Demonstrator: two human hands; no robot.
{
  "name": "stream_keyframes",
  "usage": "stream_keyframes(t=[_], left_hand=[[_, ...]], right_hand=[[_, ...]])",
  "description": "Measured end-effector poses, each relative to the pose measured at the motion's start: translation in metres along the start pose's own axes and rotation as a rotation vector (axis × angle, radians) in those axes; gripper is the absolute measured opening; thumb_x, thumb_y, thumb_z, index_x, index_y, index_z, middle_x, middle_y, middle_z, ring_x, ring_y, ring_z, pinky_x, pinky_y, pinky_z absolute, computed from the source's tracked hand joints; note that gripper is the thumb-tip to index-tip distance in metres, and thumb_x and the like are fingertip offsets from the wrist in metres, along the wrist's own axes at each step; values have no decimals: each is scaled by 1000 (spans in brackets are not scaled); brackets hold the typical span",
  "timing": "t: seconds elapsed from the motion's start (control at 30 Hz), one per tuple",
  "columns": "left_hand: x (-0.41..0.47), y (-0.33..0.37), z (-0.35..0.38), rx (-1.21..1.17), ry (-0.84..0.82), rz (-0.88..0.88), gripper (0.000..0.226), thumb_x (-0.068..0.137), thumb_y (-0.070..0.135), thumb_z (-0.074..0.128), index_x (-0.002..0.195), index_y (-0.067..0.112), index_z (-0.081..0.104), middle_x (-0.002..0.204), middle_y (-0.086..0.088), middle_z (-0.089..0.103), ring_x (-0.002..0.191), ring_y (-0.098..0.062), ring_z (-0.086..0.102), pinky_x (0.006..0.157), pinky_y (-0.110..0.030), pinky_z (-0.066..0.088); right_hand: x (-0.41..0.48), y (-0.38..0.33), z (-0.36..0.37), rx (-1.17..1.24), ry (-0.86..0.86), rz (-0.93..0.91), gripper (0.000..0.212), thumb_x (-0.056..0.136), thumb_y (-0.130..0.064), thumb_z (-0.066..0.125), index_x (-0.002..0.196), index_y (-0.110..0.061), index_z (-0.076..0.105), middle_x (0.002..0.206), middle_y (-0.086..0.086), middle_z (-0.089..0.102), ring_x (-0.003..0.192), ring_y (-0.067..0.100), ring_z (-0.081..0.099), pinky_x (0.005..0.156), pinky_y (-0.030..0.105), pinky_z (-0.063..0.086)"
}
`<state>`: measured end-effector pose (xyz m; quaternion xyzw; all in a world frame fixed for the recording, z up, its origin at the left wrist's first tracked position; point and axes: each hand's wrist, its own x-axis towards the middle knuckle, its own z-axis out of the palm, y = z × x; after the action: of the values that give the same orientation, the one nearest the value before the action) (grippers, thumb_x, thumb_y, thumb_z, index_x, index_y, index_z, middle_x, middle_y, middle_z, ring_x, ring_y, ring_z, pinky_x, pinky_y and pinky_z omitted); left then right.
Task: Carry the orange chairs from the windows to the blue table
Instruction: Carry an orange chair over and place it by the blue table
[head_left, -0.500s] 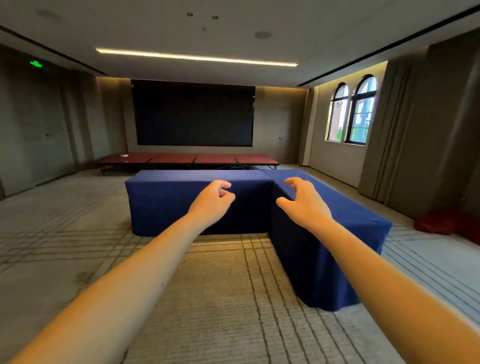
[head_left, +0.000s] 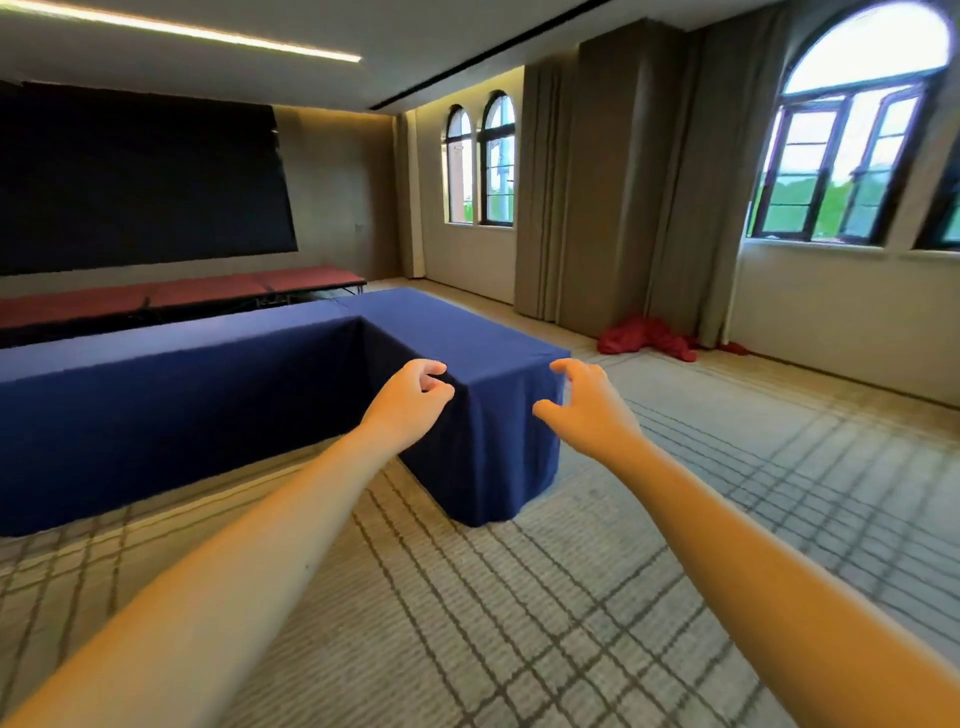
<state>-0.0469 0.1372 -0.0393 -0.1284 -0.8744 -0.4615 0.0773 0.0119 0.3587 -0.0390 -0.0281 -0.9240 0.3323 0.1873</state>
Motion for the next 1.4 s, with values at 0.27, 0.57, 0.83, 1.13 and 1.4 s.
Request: stream_keyframes(t=[0.27, 0.57, 0.83, 1.13, 1.4], left_hand=[[-11, 47, 110, -125, -350, 143, 35, 91, 25, 52, 126, 22, 51, 97, 6, 63, 90, -15, 61, 77, -29, 48], [-57, 139, 252, -165, -640, 283, 35, 93, 24, 52, 127, 16, 51, 107, -3, 61, 89, -17, 60, 81, -37, 49], [-97, 242, 401, -177, -777, 360, 37, 93, 30, 52, 129, 21, 49, 100, 6, 60, 76, -11, 59, 60, -25, 43], [-122, 354, 551, -229, -850, 380, 39, 94, 27, 53, 131, 17, 48, 105, 1, 60, 83, -13, 58, 67, -29, 47], [-106, 429, 677, -178, -908, 403, 40, 95, 27, 52, 133, 17, 47, 107, 0, 59, 87, -12, 56, 71, -28, 45]], right_hand=[[-88, 76, -64, -113, 110, 330, 64, 89, -38, 63, 145, -25, 38, 148, 2, 38, 131, 22, 44, 89, 32, 40], [-183, 153, -160, -168, 254, 573, 65, 91, -35, 63, 148, -22, 36, 152, 4, 35, 136, 24, 39, 106, 41, 38], [-237, 265, -270, -215, 336, 647, 65, 91, -33, 65, 147, -18, 37, 150, 6, 35, 138, 23, 35, 108, 38, 34], [-263, 393, -388, -274, 412, 772, 69, 87, -37, 68, 146, -21, 38, 150, 5, 36, 136, 24, 38, 106, 40, 37], [-246, 502, -464, -284, 425, 832, 69, 87, -35, 68, 147, -19, 37, 150, 6, 36, 135, 23, 38, 107, 38, 36]])
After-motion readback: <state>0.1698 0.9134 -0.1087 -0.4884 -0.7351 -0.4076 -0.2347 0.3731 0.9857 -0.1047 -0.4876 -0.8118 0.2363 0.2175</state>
